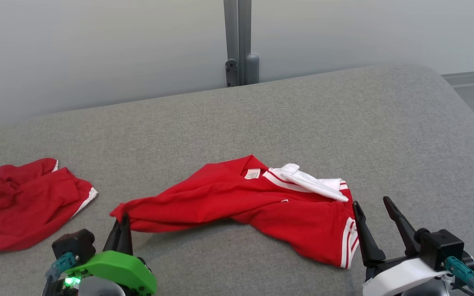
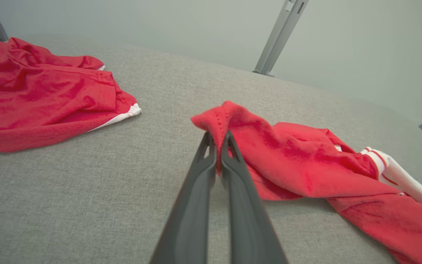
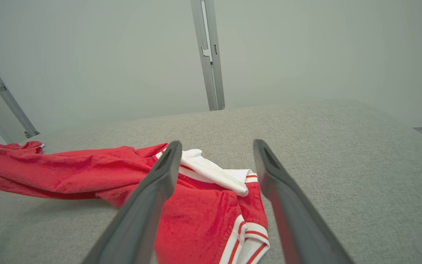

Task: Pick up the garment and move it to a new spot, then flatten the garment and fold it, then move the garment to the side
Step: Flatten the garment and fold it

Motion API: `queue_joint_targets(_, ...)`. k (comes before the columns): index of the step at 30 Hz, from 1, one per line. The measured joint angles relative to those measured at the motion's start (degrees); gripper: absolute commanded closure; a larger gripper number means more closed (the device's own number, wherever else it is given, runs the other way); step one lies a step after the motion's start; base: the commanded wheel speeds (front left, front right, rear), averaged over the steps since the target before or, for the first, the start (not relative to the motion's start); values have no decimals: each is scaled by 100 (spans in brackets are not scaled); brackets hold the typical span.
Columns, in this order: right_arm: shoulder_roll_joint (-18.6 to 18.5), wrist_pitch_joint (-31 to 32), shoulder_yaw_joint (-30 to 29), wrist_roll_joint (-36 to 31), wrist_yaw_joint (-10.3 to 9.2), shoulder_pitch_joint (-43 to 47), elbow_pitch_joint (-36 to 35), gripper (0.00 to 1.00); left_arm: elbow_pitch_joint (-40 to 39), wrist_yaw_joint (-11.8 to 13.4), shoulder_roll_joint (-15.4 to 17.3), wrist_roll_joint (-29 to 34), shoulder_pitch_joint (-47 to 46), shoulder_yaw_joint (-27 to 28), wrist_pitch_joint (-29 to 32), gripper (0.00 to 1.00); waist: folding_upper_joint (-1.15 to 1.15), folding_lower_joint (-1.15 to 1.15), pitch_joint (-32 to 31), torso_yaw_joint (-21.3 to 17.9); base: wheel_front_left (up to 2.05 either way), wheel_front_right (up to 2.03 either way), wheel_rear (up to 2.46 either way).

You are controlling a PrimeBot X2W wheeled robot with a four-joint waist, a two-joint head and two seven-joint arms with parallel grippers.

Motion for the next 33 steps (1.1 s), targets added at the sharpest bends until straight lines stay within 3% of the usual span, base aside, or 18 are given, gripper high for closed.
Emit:
queue_joint_targets(7, 0, -11, -70, 0, 0, 35, -44, 0, -2414, 879, 730, 243, 896, -158, 1053, 100, 0, 0, 13, 23, 0, 0, 0)
queue_joint_targets(11, -1, -34, -65, 5, 0, 35, -47, 0, -2759, 934, 955, 410, 826, -127, 1159, 100, 0, 0, 50, -25, 0, 0, 0)
queue_joint_targets(15, 1, -33, 22, 10, 0, -27, -46, 0, -1922, 609, 818, 544, -16, -191, 971, 100, 0, 0, 145, -92, 0, 0, 0)
queue_joint_targets(18, 1, -22, 123, -8, 0, -161, -57, 0, -810, 318, 535, 599, -726, -223, 735, 100, 0, 0, 230, -189, 0, 0, 0)
queue_joint_targets(22, 0, 2, 260, -47, 0, -316, -75, 0, 661, 112, 234, 548, -1383, -172, 550, 100, 0, 0, 348, -378, 0, 0, 0)
queue_joint_targets(28, -2, 1, 283, -55, 0, -426, -80, 0, 2231, 146, 105, 447, -1984, 109, 123, 100, 0, 0, 564, -676, 0, 0, 0)
queue_joint_targets(31, -2, 0, 280, -56, 0, -455, -79, 0, 2880, 181, 69, 447, -2142, 97, 204, 100, 0, 0, 690, -772, 0, 0, 0)
queue_joint_targets(33, -2, -7, 282, -56, 0, -458, -77, 0, 3243, 78, 46, 432, -2212, 48, 318, 100, 0, 0, 757, -825, 0, 0, 0)
